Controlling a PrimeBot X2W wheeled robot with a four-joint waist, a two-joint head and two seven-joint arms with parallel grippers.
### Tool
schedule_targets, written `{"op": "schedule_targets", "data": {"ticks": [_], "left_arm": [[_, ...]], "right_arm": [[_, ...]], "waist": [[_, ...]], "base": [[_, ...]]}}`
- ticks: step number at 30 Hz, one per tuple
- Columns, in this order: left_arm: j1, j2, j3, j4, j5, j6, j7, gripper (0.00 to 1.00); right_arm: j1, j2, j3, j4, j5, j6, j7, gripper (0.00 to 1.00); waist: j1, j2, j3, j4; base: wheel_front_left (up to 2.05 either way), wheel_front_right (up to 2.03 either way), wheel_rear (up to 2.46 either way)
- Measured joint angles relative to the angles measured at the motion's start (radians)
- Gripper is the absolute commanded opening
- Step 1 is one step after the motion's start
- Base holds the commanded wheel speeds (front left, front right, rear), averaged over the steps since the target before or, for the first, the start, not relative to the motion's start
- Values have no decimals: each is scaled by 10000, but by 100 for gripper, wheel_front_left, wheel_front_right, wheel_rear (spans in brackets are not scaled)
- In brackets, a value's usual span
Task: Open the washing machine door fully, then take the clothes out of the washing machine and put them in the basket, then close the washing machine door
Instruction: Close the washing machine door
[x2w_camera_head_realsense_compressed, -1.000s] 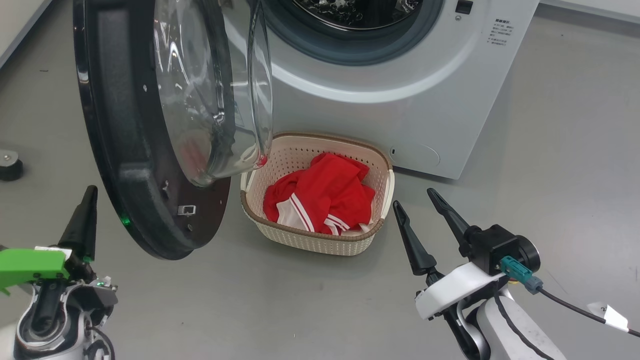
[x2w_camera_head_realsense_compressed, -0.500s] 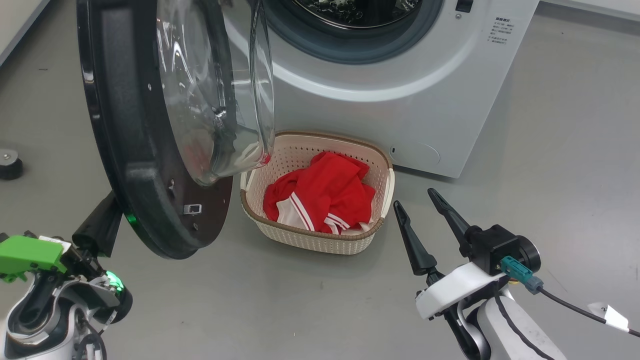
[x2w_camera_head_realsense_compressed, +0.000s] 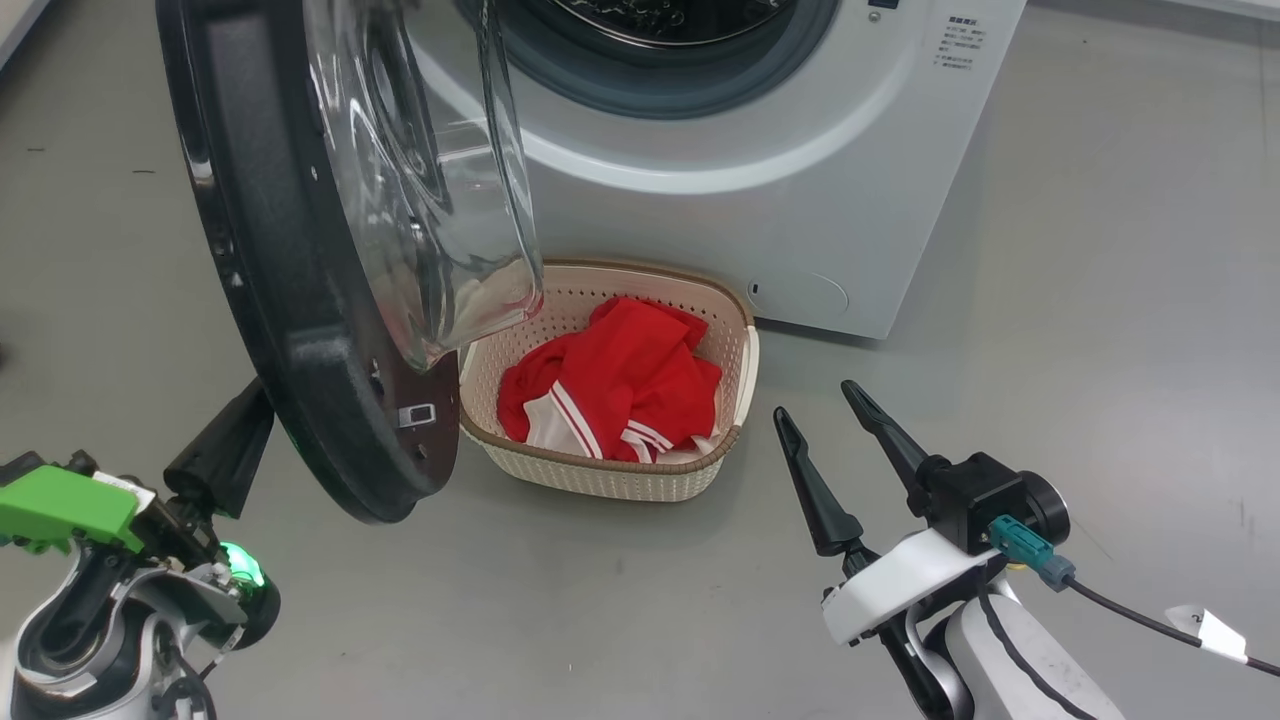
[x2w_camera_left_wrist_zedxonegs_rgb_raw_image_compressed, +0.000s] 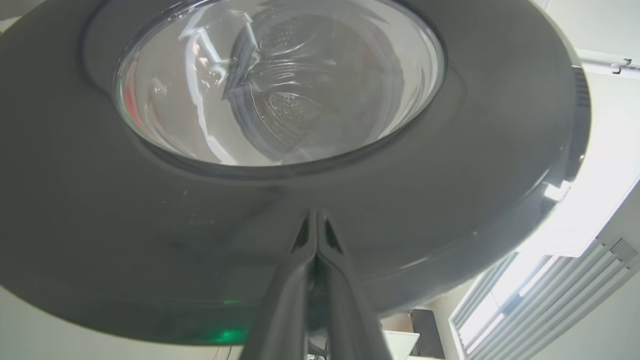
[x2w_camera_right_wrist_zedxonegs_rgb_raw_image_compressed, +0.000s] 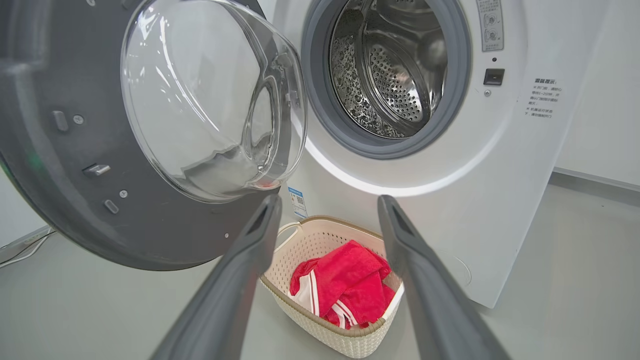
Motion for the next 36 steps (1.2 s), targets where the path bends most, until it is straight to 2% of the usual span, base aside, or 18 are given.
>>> {"op": "schedule_targets", "data": {"ticks": [16,26,36], "left_arm": [[267,-25,-410,-456,-88,127,190,0],[260,-46,-443,-709,-247,217,127,0],[129,-77,-144,-583,-245,226,-487,0]], "right_arm": [[-149,0,25,-82,2,-10,0,100],[-269,2,61,-278,109,-56,0,100],[-440,6,150,-493,299,-188,0,100]], "waist": [[0,0,387,-1328],[0,0,672,-2496],[0,0,972,-3778]], "base": [[0,0,0],[0,0,0],[0,0,0]]}}
